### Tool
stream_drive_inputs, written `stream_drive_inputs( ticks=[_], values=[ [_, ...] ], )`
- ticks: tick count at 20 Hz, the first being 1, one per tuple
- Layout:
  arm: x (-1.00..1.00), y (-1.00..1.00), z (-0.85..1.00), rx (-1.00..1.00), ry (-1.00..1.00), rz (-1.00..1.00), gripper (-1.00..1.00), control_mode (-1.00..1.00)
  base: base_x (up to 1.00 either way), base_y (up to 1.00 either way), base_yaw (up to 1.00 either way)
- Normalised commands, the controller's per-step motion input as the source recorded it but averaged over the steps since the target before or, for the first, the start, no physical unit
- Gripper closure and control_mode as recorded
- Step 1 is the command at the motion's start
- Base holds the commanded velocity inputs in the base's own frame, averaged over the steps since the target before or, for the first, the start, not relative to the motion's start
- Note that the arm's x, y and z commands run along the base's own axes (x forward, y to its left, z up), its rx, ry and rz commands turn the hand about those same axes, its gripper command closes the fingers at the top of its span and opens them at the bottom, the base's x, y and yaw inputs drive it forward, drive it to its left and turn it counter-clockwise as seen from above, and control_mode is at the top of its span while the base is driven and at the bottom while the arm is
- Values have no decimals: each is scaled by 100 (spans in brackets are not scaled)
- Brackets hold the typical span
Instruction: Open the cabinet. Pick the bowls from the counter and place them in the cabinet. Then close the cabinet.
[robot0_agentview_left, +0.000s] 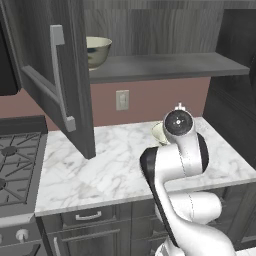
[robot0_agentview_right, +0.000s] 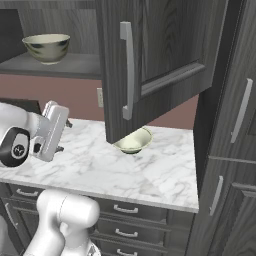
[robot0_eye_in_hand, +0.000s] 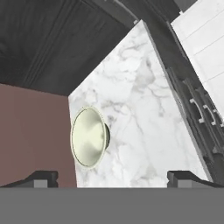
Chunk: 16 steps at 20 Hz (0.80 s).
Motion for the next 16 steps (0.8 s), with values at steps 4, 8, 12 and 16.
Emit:
stream_drive_inputs(
  ticks=[4,8,12,16],
  values=[
    [38,0,-42,0,-9,-6,-100,-100,0,0,0],
    [39,0,-51,0,-10,0,-100,-100,0,0,0],
    [35,-1,-52,0,-17,5,-100,-100,0,0,0],
    [37,-3,-52,0,-13,3,-100,-100,0,0,0]
  ],
)
